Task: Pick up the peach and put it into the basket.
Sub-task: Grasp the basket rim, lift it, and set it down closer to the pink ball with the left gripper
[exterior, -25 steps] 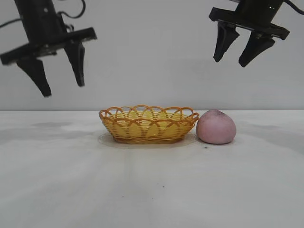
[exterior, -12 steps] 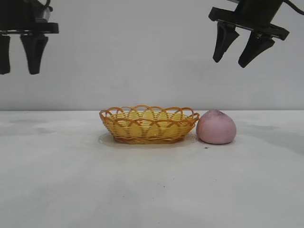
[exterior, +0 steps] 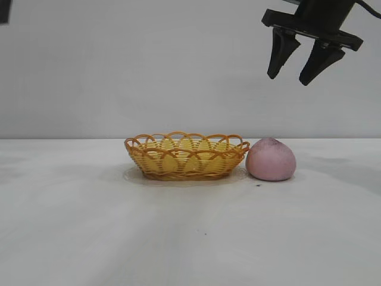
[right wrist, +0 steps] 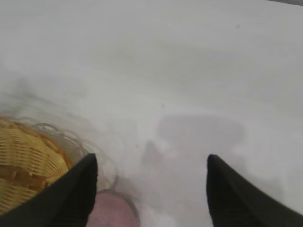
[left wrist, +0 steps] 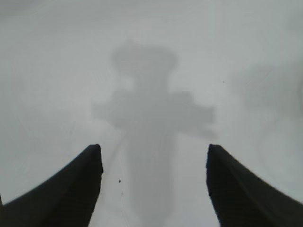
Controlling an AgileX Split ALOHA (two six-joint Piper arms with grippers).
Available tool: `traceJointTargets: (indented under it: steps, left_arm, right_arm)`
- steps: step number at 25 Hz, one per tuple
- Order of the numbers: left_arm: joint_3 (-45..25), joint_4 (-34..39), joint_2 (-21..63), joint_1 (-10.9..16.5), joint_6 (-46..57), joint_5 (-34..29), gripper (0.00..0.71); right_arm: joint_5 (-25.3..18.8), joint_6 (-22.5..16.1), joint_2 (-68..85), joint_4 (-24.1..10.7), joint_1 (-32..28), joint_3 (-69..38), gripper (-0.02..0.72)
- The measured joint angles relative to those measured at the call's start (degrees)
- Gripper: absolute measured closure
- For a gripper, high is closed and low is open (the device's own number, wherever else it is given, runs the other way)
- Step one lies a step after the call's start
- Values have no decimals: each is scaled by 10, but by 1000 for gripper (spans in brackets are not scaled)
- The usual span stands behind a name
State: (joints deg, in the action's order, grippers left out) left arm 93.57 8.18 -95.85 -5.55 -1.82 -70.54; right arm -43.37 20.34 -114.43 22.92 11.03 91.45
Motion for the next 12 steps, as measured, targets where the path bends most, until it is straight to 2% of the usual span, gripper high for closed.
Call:
traceJointTargets:
  steps: [12]
  left_arm:
    - [-221,-10,379,0,2,-12,294]
  right_arm:
    - [1,0,0,0,0,0,280]
